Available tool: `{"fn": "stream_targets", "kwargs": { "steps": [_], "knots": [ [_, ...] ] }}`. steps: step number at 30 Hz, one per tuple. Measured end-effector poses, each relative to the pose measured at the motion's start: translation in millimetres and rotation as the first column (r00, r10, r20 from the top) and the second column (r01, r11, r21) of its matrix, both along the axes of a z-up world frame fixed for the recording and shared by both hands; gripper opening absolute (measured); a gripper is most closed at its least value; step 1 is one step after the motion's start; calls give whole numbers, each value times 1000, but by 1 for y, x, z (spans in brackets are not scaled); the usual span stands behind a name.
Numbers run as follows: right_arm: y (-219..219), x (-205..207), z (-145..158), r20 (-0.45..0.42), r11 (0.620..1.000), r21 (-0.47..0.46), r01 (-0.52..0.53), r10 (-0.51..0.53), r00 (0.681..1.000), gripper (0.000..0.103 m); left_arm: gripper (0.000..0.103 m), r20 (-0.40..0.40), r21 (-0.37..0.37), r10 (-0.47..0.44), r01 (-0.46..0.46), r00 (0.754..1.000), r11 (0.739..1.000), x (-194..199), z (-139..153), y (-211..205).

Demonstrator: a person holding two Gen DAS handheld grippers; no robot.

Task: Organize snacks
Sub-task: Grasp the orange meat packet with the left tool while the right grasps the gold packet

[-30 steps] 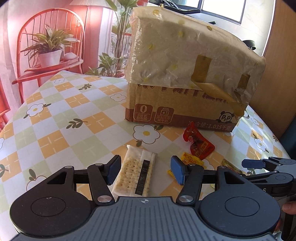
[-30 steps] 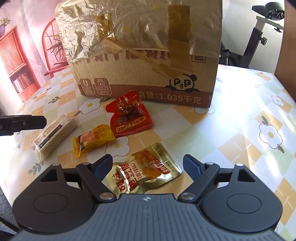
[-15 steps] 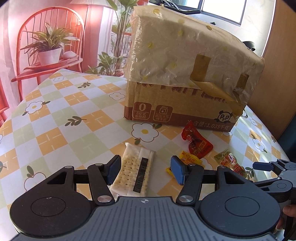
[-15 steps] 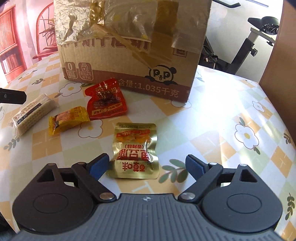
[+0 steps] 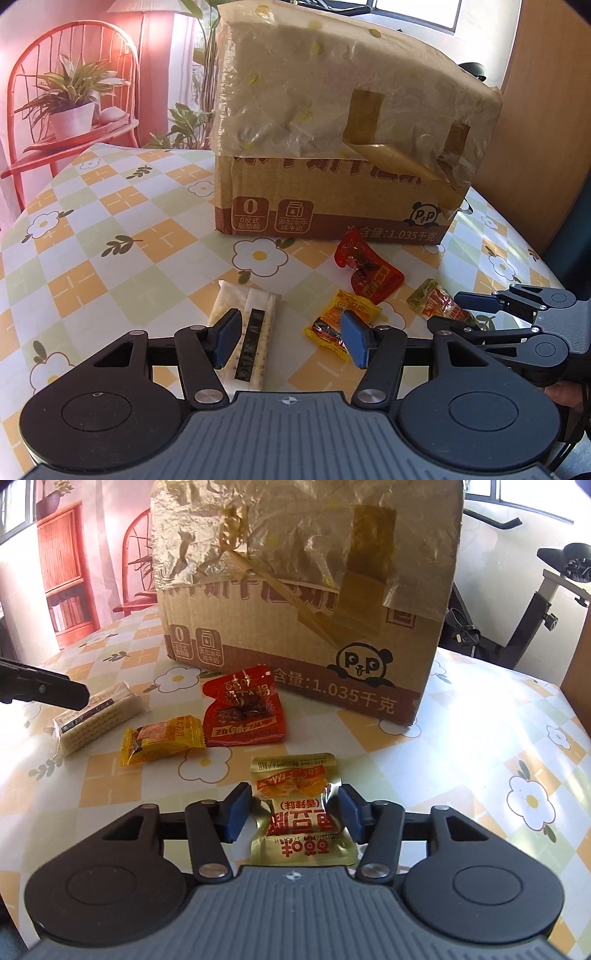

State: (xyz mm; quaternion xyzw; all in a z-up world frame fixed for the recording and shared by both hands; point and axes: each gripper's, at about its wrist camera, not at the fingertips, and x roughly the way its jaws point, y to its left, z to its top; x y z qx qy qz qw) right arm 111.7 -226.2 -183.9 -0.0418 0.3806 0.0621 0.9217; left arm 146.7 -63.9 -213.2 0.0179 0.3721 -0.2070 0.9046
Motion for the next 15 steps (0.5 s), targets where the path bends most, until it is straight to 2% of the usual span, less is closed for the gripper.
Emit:
{"fn": "stream_targets", "kwargs": {
  "steps": [7, 15],
  "knots": [
    [-7, -5, 1, 30, 999, 46, 0, -1, 1000, 48, 61, 2, 72, -167, 167, 986, 983, 15, -12, -42],
    [-14, -7, 2, 37, 996, 78, 31, -34, 999, 48, 61, -53, 161, -198, 204, 979, 966, 33, -39, -67]
  ]
}}
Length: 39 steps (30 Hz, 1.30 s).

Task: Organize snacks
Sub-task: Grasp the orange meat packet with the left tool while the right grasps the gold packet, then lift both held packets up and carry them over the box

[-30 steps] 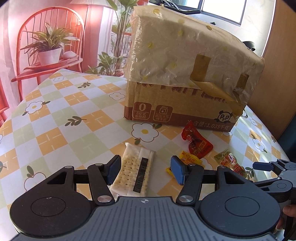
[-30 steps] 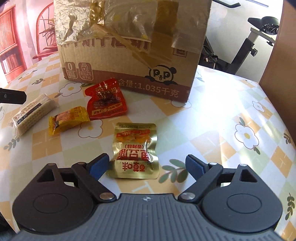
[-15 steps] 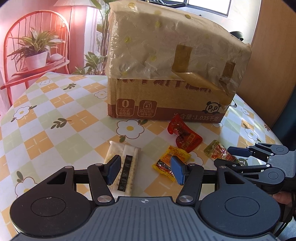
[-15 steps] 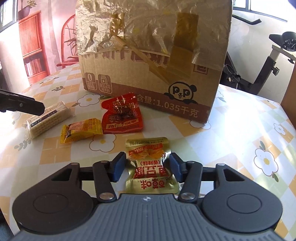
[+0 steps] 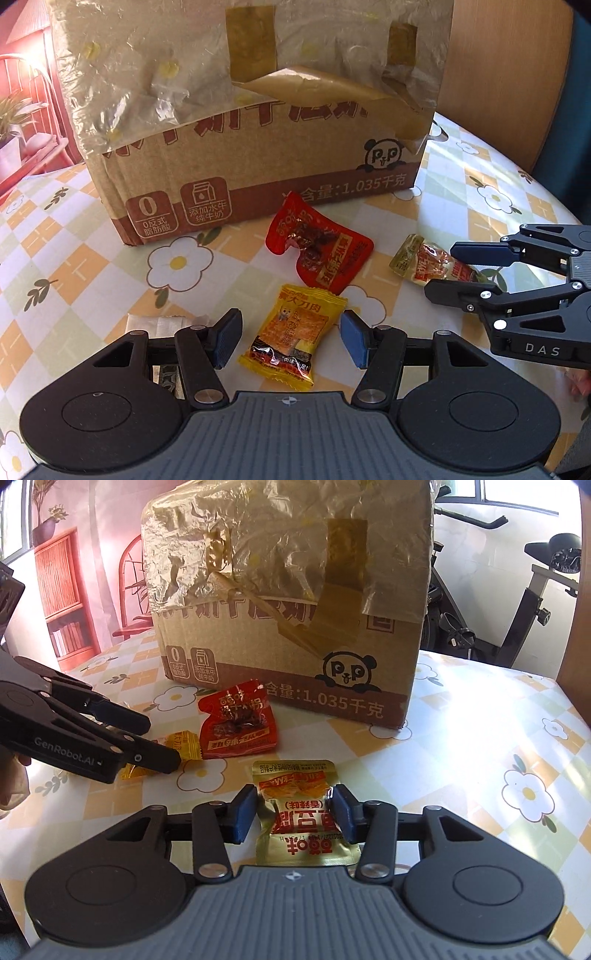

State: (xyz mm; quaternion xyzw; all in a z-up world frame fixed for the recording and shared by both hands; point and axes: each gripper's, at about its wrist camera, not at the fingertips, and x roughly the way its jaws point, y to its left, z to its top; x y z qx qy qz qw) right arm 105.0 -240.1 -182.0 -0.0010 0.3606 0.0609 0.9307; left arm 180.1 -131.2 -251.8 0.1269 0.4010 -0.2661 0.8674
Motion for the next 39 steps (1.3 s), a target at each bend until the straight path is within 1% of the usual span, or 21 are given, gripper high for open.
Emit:
{"fn": "stream_targets", "kwargs": {
  "steps": [1, 4, 6, 7, 13, 16, 21, 23, 31, 39],
  "knots": [
    [0, 0, 0, -1, 1000, -4, -2, 2, 1000, 48, 62, -4, 4, -1, 1, 1000, 1000, 1, -3, 0],
    [3, 0, 0, -6, 1000, -14, -8, 8, 1000, 50, 61, 17, -5, 4, -4, 1000, 1000, -2, -5, 0],
    [4, 2, -1, -14, 1000, -21, -8, 8, 1000, 52, 45, 30, -10, 28, -27, 999, 1000, -3, -5, 1],
    [3, 2, -1, -17, 1000, -21, -6, 6, 1000, 53, 34, 33, -13, 44, -43, 998, 999, -4, -4, 0],
    [1, 3, -2, -26, 1000, -20, 12, -13, 1000, 56, 33, 41, -37, 61, -59, 997, 998, -9, 0, 4],
    [2, 4, -2, -31, 999, -32, 28, -29, 999, 61, 33, 55, -61, 79, -75, 995, 995, -14, 7, 10],
    [3, 4, -3, -34, 999, -44, 32, -33, 999, 62, 33, 68, -99, 101, -94, 993, 991, -18, 19, 16],
    [3, 4, -3, -31, 999, -39, 25, -26, 999, 55, 33, 70, -115, 115, -106, 991, 988, -21, 22, 17],
    [1, -3, 2, 6, 999, -19, 26, -26, 1000, 44, 33, 82, -160, 156, -141, 984, 977, -31, 31, 28],
    [-3, -6, 8, 17, 999, 4, 43, -43, 999, 42, 33, 95, -173, 163, -144, 982, 974, -35, 37, 30]
  ]
}}
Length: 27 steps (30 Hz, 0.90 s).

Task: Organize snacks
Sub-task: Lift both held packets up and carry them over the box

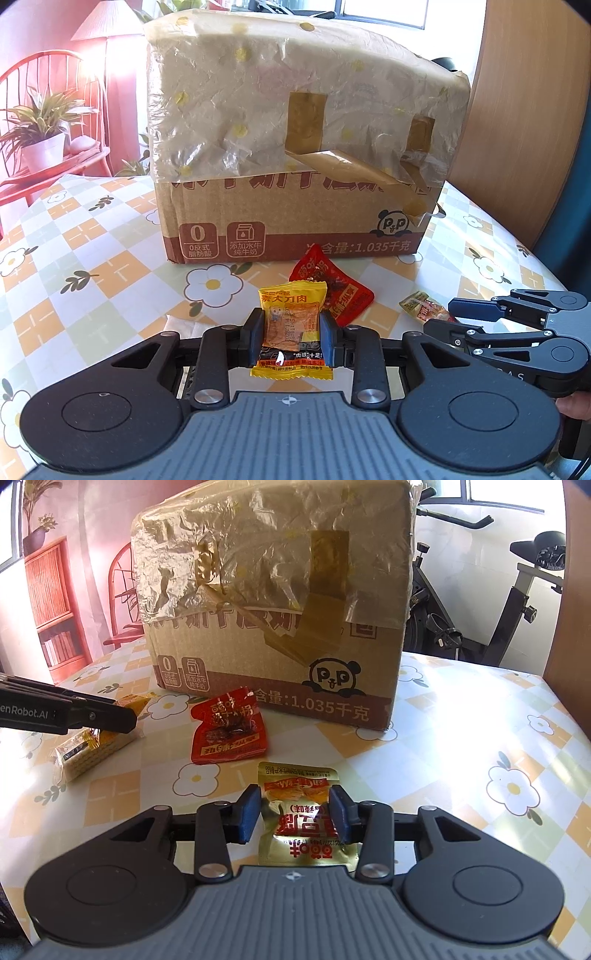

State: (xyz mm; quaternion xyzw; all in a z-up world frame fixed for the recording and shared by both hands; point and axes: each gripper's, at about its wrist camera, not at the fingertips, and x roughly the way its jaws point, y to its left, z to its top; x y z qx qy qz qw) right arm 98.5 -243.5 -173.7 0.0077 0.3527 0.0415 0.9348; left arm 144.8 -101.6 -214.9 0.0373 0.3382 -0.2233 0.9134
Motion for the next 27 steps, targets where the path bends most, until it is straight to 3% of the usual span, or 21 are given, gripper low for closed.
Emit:
{"fn": "stream_targets", "kwargs": {
  "steps": [1, 2, 7, 9, 11, 12, 13, 14, 20, 22, 27],
  "knots": [
    [0, -1, 1, 6, 1000, 2, -3, 2, 1000, 26, 33, 1, -1, 0, 0, 1000, 1000, -1, 0, 0],
    [1, -2, 4, 17, 1000, -4, -8, 8, 1000, 23, 33, 2, -2, 1, -1, 1000, 1000, -1, 0, 0],
    [3, 2, 6, -11, 1000, -14, -18, 18, 1000, 15, 33, 2, -4, -1, 1, 1000, 1000, -3, 1, 3],
    [2, 2, 3, -29, 1000, -6, -8, 8, 1000, 17, 33, 1, -5, 0, 0, 1000, 1000, -3, 1, 4],
    [-1, 0, 2, -31, 1000, -3, 5, -5, 1000, 38, 33, -1, -7, 2, -2, 1000, 1000, -2, 1, 5],
    [-1, 0, 2, -27, 1000, -8, 13, -14, 1000, 62, 33, -2, -8, 3, -3, 1000, 1000, -2, 1, 4],
    [-3, -1, 2, -24, 1000, -8, 17, -18, 1000, 74, 33, -3, -9, 3, -3, 1000, 1000, -2, 1, 4],
    [-4, 0, 2, -30, 1000, -1, 13, -13, 999, 75, 33, -5, -10, 2, -2, 1000, 1000, -1, 0, 4],
    [-2, 6, -8, -85, 999, -33, -2, -1, 996, 75, 33, -4, -9, 1, -1, 1000, 1000, -2, -1, 4],
    [-1, 6, -8, -79, 999, -43, -5, 2, 997, 55, 33, -7, -11, 5, -5, 1000, 1000, -1, -1, 4],
    [-1, 3, -5, -59, 999, -30, -19, 18, 998, 48, 33, -5, -13, 10, -10, 1000, 1000, -1, -1, 4]
  ]
}}
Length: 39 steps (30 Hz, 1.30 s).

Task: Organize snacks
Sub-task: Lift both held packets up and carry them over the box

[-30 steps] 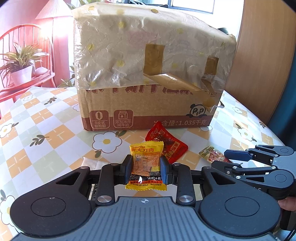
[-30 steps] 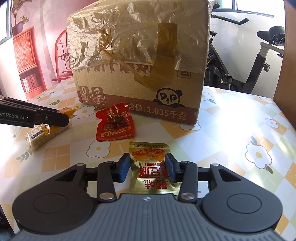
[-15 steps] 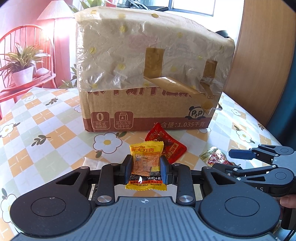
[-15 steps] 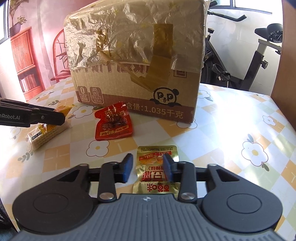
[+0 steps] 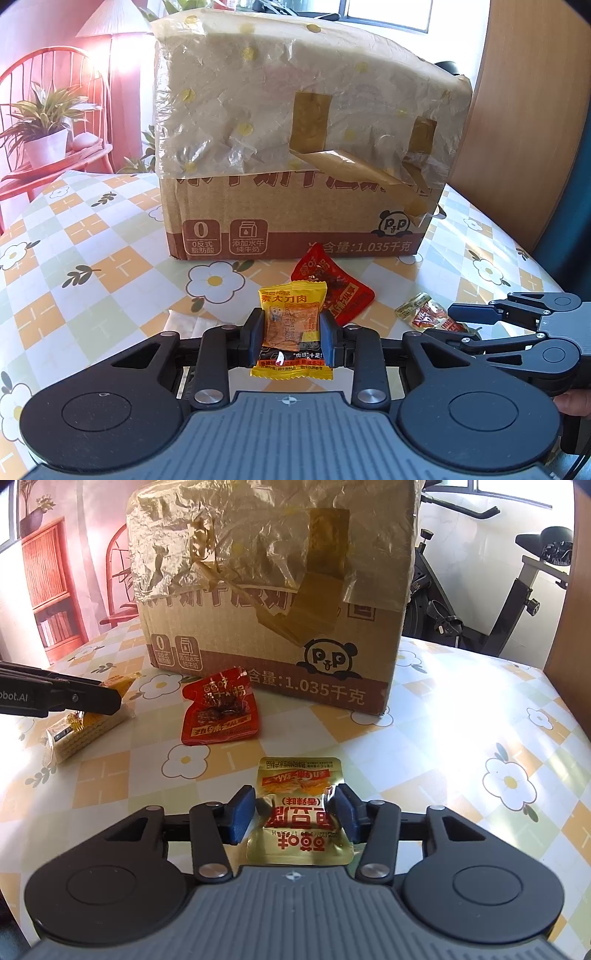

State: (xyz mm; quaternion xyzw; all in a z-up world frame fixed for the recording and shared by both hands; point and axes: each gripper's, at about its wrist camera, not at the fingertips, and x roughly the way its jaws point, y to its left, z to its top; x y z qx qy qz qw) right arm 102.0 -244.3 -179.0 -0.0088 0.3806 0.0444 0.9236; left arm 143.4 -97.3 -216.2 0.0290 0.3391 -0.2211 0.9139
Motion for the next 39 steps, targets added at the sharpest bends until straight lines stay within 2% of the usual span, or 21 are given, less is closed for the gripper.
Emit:
{"fn": "stream_targets", "kwargs": {
  "steps": [1, 6, 8, 10, 16, 19, 22, 24, 28, 39],
  "knots": [
    [1, -1, 1, 7, 1000, 2, -8, 8, 1000, 45, 33, 0, 0, 1, -1, 1000, 1000, 0, 0, 0],
    [2, 0, 3, -5, 1000, 0, -16, 16, 1000, 45, 33, 0, 0, -2, 2, 1000, 1000, -1, 1, 0],
    [2, 1, 4, -7, 1000, -16, -16, 16, 1000, 49, 33, 1, -3, 2, -2, 1000, 1000, -1, 1, 1],
    [0, 1, 4, -19, 1000, -4, -19, 18, 1000, 60, 33, 1, -6, 5, -5, 1000, 1000, -2, 2, 2],
    [2, 1, 4, -55, 999, -26, -43, 42, 998, 63, 33, -3, -11, 10, -10, 1000, 1000, 0, 0, 2],
    [2, 3, 3, -75, 999, -47, -12, 8, 997, 63, 33, -7, -14, 9, -9, 1000, 1000, 1, -1, 2],
    [-2, 6, 2, -87, 1000, -22, 10, -12, 996, 65, 33, -11, -15, 9, -9, 1000, 1000, 2, -3, 3],
    [1, 8, 2, -94, 999, -43, -9, 5, 996, 61, 33, -13, -16, 10, -10, 1000, 1000, 3, -3, 2],
    [1, 12, 3, -99, 999, -28, -27, 25, 995, 47, 33, -13, -19, 11, -12, 1000, 1000, 4, -4, 3],
    [1, 1, 14, -10, 1000, 5, -20, 20, 1000, 34, 33, 13, -23, 20, -19, 1000, 1000, 2, 4, 5]
  ]
}}
